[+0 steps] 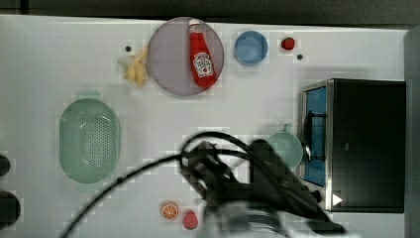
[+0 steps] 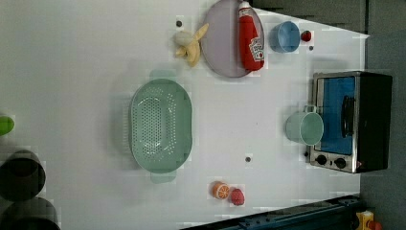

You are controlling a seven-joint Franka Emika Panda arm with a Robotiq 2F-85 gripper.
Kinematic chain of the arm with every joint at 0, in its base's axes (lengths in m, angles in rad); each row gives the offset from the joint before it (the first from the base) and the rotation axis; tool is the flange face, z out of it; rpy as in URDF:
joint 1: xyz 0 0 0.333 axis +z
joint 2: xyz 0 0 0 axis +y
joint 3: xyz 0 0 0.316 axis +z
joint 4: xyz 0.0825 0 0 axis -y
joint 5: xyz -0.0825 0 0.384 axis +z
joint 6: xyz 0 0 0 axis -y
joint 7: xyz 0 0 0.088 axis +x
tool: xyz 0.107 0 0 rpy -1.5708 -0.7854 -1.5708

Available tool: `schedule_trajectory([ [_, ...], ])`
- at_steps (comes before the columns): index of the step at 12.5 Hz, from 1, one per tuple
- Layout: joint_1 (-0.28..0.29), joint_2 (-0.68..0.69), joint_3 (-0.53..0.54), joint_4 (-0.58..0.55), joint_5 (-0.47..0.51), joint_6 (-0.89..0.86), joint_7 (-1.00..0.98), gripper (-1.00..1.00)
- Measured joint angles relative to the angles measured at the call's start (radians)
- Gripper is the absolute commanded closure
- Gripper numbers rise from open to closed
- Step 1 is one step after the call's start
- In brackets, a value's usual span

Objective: Drag strainer left to right.

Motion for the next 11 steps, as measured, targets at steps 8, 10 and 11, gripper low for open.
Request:
schedule_trajectory([
  [8, 0.06, 0.473, 0.515, -0.094, 0.055, 0.211, 0.587, -1.0],
  [10, 0.085, 0.576, 0.553, -0.123, 0.054, 0.314, 0.737, -1.0],
  [11, 0.085, 0.622, 0.57, -0.141, 0.054, 0.375, 0.822, -1.0],
])
